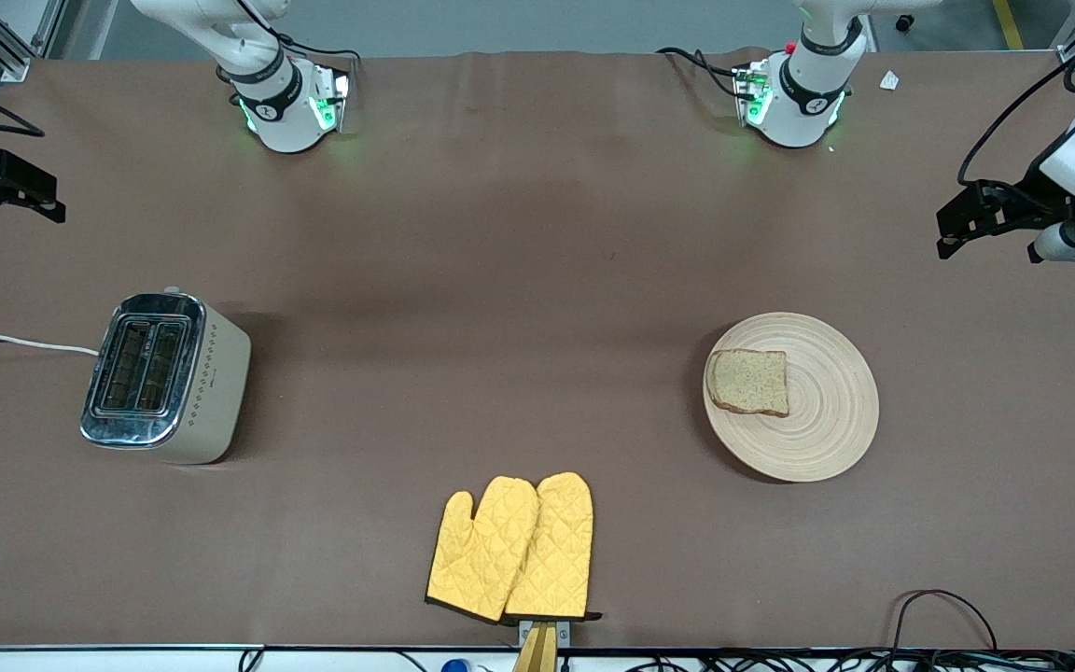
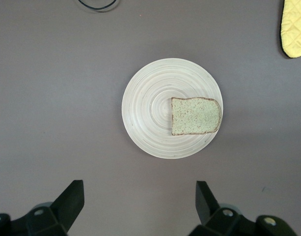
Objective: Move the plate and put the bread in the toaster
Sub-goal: 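Reach the left gripper toward the rim of the wooden plate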
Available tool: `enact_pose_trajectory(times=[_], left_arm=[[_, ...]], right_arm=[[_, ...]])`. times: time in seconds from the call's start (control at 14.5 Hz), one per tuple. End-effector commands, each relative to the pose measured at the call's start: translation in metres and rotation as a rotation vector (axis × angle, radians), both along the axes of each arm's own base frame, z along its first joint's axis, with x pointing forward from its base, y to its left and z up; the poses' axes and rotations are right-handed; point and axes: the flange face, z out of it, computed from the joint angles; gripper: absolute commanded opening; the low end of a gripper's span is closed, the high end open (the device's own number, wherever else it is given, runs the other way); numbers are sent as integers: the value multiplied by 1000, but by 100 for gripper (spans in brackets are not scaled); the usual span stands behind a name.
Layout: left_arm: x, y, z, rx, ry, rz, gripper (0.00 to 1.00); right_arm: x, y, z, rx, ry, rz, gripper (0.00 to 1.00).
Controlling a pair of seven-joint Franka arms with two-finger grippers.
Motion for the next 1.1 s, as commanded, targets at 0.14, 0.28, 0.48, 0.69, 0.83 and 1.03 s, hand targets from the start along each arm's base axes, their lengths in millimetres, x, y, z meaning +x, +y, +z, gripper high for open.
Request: enact_pose_trajectory(times=[0.14, 0.28, 0.48, 0.69, 0.83, 1.03], left_arm=[[1, -4, 5, -1, 4, 12, 100], [1, -1, 4, -5, 5, 46, 100], [1, -4, -7, 11, 39, 24, 100], [9, 6, -19, -6, 69, 42, 100], [22, 26, -43, -73, 117, 89, 100], [48, 71, -99, -210, 211, 152, 100]], right_arm=[[-3, -2, 3, -5, 0, -14, 100], [-3, -2, 4, -5, 0, -12, 100], [-3, -1, 3, 5, 1, -12, 100], [-4, -12, 2, 51, 3, -37, 100], [-4, -17, 0, 68, 3, -47, 100], [-2, -13, 2, 72, -9, -43, 100]])
